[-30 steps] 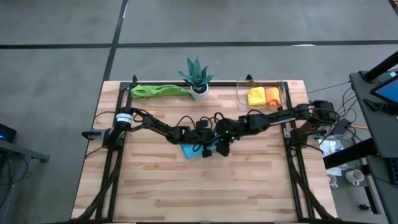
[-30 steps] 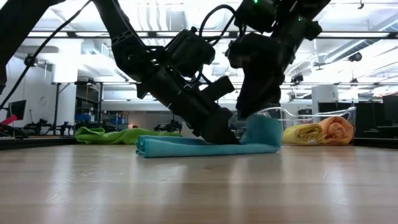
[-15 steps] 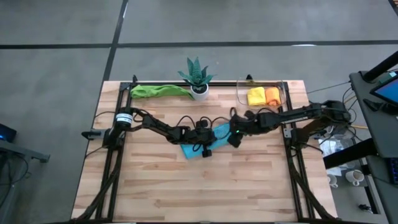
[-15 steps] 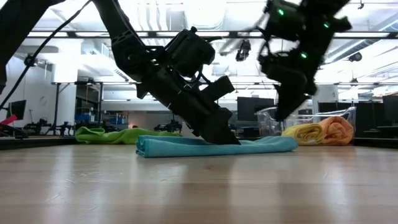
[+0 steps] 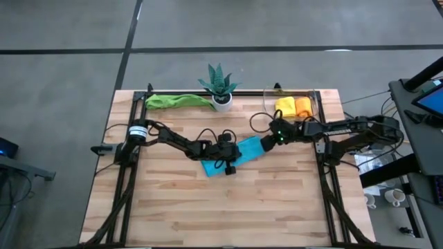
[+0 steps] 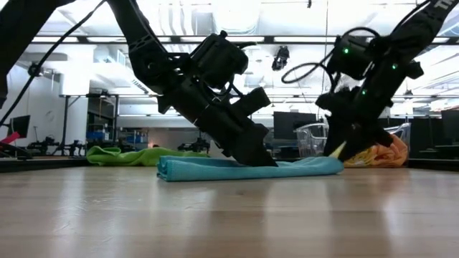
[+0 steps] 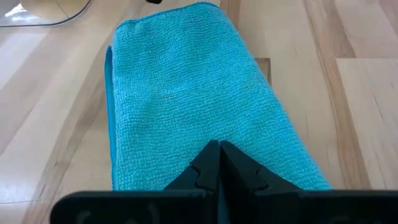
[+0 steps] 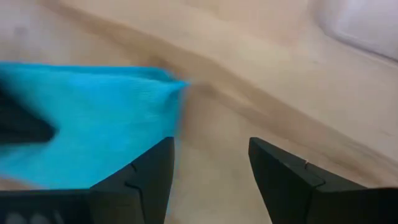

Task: Roll microfiber towels into tight, uniform cylinder then place into a basket
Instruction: Roll the blue microfiber cloth

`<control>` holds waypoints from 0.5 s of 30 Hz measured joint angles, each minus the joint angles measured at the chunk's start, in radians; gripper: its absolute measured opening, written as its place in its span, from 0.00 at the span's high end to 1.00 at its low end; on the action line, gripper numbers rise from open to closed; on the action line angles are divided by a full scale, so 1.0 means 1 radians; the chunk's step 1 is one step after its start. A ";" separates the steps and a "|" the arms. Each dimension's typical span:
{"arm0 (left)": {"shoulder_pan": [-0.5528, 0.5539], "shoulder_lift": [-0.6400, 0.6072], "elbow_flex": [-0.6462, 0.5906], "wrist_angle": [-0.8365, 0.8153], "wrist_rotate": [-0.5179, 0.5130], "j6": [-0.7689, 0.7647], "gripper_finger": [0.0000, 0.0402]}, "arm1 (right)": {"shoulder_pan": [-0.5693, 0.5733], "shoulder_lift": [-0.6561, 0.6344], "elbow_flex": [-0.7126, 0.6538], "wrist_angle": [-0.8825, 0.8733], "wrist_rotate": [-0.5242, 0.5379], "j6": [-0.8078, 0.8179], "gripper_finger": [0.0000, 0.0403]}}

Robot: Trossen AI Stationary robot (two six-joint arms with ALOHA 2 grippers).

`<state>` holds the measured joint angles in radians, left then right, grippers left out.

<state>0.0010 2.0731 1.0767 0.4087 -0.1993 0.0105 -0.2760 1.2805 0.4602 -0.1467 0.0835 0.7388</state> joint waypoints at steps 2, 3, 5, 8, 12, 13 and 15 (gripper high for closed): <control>0.000 0.000 0.000 0.000 0.000 0.000 1.00 | -0.007 0.012 -0.006 0.004 0.021 0.021 0.50; 0.000 0.000 0.000 0.000 0.000 0.000 1.00 | -0.009 0.019 -0.006 0.004 0.025 0.021 0.50; 0.000 0.000 0.002 0.000 0.000 0.000 1.00 | -0.010 0.041 -0.004 -0.015 0.040 0.024 0.50; 0.000 0.000 0.002 0.000 0.000 0.000 1.00 | -0.011 0.088 0.005 -0.007 0.052 0.028 0.50; 0.000 0.000 0.002 0.000 0.000 -0.002 1.00 | 0.006 0.158 0.042 0.011 0.058 0.015 0.50; 0.000 0.000 0.002 0.000 0.000 -0.002 1.00 | 0.015 0.171 0.054 0.010 0.059 0.002 0.50; 0.000 0.000 0.003 0.000 0.000 -0.002 1.00 | 0.034 0.186 0.081 0.004 0.051 -0.021 0.50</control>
<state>0.0010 2.0731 1.0794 0.4091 -0.1989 0.0082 -0.2416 1.4661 0.5412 -0.1422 0.1346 0.7180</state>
